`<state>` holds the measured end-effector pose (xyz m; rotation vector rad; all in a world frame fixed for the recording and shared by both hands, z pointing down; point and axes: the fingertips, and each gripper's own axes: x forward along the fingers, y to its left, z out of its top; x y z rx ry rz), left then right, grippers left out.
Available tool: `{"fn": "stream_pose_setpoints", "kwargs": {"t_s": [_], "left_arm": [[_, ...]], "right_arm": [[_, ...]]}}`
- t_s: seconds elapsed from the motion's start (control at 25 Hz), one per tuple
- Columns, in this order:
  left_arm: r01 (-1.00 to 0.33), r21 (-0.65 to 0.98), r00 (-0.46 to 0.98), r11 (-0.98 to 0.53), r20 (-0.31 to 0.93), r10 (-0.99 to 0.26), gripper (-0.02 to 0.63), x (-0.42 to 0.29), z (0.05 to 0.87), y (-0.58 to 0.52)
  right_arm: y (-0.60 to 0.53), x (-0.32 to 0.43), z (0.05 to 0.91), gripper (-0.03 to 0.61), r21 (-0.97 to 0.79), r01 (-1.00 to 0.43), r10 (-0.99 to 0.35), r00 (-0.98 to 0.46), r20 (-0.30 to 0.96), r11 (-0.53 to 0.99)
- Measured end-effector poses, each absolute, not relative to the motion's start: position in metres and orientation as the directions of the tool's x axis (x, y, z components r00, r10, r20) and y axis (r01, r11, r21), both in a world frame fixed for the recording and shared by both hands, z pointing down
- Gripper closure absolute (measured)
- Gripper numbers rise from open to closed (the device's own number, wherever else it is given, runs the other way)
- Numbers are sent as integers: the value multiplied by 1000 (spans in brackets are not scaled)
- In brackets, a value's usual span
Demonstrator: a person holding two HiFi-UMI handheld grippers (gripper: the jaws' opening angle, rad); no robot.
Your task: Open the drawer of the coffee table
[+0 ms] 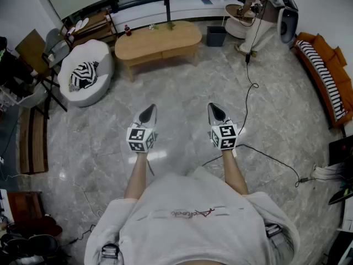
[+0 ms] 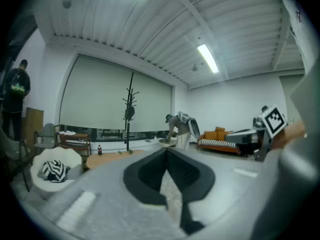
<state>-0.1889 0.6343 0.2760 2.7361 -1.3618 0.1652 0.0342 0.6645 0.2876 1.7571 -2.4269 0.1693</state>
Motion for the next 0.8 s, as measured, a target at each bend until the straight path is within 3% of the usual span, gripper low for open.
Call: {"fn": "stream_pose_setpoints", "kwargs": {"t_s": [0.8], "left_arm": [[-795,28,603,-605,134,-786,614,-148,276,626]], "right_arm": [[657,70,292,574,-15,-945,-930,-326,173,328]]}}
